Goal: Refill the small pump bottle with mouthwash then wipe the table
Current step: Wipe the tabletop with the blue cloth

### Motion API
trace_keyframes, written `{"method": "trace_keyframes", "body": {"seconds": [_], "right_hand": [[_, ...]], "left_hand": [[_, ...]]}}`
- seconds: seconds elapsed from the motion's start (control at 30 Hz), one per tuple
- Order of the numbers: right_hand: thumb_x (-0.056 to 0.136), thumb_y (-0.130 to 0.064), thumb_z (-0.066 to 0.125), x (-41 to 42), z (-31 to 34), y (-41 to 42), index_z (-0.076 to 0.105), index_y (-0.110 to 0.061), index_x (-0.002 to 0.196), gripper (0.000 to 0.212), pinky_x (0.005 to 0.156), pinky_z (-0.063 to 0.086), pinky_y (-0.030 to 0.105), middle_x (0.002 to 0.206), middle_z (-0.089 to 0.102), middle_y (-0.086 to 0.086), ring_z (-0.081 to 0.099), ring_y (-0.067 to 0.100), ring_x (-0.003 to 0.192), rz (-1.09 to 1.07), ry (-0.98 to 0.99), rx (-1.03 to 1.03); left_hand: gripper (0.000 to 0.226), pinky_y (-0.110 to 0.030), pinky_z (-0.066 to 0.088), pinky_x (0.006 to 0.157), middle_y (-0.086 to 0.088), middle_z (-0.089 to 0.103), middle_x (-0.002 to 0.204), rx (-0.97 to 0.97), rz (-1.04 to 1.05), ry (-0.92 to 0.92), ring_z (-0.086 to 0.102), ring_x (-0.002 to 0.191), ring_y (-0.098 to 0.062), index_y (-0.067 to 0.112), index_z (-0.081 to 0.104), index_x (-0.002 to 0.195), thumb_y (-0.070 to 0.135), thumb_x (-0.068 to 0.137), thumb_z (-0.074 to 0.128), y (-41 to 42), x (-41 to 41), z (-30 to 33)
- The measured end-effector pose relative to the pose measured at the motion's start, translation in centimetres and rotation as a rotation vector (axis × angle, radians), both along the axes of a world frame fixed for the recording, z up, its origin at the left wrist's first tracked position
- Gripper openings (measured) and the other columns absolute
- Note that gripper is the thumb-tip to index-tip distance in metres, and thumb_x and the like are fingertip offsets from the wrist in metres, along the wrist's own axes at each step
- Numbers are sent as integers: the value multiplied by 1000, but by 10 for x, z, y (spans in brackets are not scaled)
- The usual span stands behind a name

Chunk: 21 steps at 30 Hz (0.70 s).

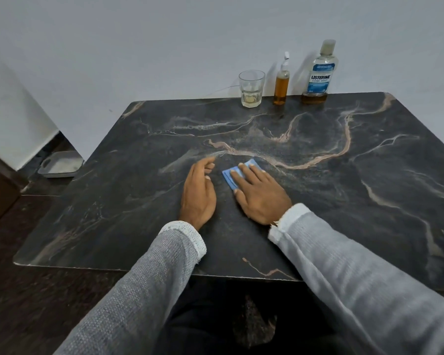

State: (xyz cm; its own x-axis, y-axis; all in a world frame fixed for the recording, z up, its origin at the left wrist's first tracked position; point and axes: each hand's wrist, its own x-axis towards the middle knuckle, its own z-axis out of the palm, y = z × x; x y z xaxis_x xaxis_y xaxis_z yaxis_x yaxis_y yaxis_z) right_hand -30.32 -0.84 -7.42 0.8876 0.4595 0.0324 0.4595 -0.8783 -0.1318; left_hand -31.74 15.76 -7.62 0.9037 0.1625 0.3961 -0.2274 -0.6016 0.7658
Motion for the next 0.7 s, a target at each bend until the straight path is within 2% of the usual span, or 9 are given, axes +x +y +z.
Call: {"method": "trace_keyframes", "body": {"seconds": [0.1, 0.2, 0.3, 0.37, 0.5, 0.7], "right_hand": [[101, -42, 22, 2, 2, -29, 21, -20, 152, 56, 118, 14, 43, 160, 18, 7, 13, 27, 148, -11, -12, 6], [100, -41, 24, 29, 4, -49, 23, -18, 150, 55, 119, 14, 46, 159, 19, 10, 13, 29, 147, -167, -28, -5], [98, -40, 24, 58, 6, -37, 23, -21, 149, 55, 119, 9, 46, 160, 15, 9, 9, 31, 147, -317, 14, 25], [98, -41, 23, 71, 7, -15, 20, -20, 150, 56, 119, 7, 48, 161, 12, 10, 7, 34, 147, -335, 38, 21], [99, -41, 20, 72, 9, 37, 17, -22, 152, 56, 119, 6, 48, 162, 9, 10, 3, 35, 148, -198, 66, 3], [101, -40, 25, 19, 3, 80, 21, -26, 152, 53, 120, 6, 43, 161, 15, 6, 9, 28, 148, 118, 13, 25]], "left_hand": [[42, -28, 45, 102, -5, 61, 119, -48, -18, -26, 59, 109, -13, 9, 54, 126, -9, 91, 38, 0, 0, 2], [31, -31, 47, 101, -3, 63, 119, -117, 7, -63, 60, 111, -12, 10, 56, 123, 0, 97, 42, 4, 1, 4], [28, -34, 47, 102, -4, 64, 117, -160, 17, -75, 60, 111, -14, 10, 56, 123, 4, 99, 43, 9, 3, 8], [26, -36, 48, 101, -3, 64, 114, -204, 24, -77, 62, 110, -16, 10, 56, 123, 6, 100, 43, 12, 6, 15], [26, -41, 49, 99, -2, 64, 112, -276, 52, -66, 62, 108, -19, 10, 55, 123, 7, 101, 41, 17, 15, 31], [26, -44, 49, 99, -3, 64, 109, -280, 79, -77, 62, 107, -21, 10, 54, 122, 8, 102, 39, 26, 21, 49]]}}
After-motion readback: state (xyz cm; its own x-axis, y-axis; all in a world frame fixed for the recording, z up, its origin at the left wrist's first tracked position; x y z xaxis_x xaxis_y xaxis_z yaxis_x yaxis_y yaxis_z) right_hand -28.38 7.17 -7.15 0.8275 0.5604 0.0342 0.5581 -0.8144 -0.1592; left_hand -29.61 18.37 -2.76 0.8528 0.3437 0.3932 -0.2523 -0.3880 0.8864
